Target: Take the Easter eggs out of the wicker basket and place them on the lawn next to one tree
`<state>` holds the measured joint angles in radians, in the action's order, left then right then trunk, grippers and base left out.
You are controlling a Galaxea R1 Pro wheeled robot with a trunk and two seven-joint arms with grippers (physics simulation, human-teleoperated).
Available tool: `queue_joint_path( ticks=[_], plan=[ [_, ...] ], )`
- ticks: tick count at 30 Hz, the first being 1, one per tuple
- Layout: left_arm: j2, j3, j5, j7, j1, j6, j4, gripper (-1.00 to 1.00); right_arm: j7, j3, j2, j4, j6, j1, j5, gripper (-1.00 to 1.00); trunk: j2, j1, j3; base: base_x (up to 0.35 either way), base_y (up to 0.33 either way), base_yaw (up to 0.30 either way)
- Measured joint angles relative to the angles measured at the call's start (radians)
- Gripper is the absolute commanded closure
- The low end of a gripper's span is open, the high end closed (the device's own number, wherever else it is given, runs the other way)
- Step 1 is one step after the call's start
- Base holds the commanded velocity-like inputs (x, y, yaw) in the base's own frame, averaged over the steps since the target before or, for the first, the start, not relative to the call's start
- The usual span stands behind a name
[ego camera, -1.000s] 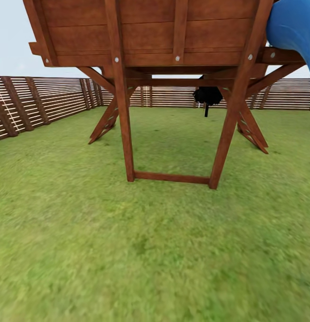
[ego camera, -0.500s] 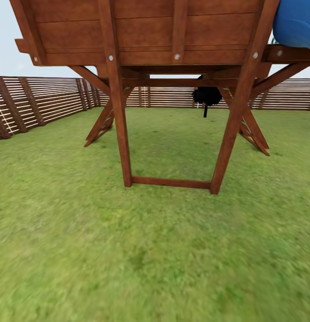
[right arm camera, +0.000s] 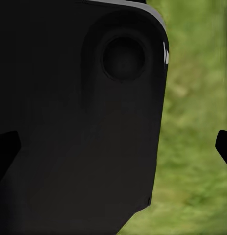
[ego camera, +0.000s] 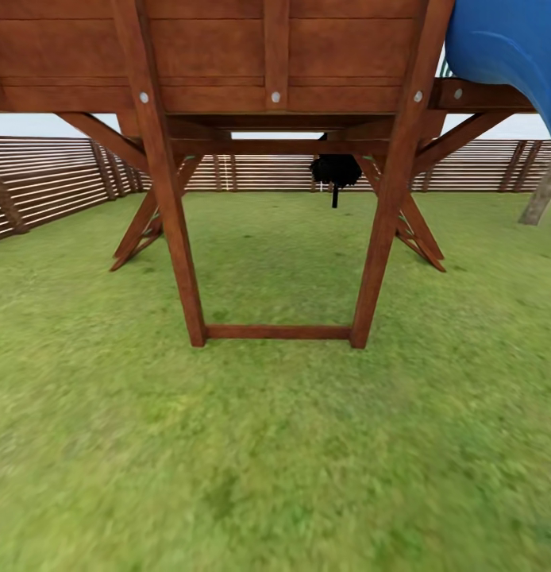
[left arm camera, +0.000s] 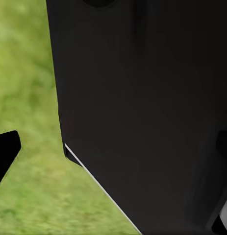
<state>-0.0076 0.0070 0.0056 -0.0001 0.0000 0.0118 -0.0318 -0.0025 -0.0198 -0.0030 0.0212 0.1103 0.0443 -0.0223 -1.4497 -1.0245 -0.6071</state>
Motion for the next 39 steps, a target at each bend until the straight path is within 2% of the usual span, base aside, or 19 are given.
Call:
queue_joint_path(
  ticks=[5,28,39],
  plan=[
    [0.0,0.0,0.0,0.0,0.0,0.0,0.0,-1.0,0.0,0.0,0.0,0.0,0.0,0.0,0.0,-1.0,0.0,0.0,0.0,0.323,0.0,-0.165],
    [0.0,0.0,0.0,0.0,0.0,0.0,0.0,-1.0,0.0,0.001,0.001,0.0,0.0,0.0,0.001,-1.0,0.0,0.0,0.0,0.323,0.0,-0.005],
    [0.0,0.0,0.0,0.0,0.0,0.0,0.0,-1.0,0.0,0.0,0.0,0.0,0.0,0.0,0.0,-1.0,0.0,0.0,0.0,0.323,0.0,-0.235]
  ],
)
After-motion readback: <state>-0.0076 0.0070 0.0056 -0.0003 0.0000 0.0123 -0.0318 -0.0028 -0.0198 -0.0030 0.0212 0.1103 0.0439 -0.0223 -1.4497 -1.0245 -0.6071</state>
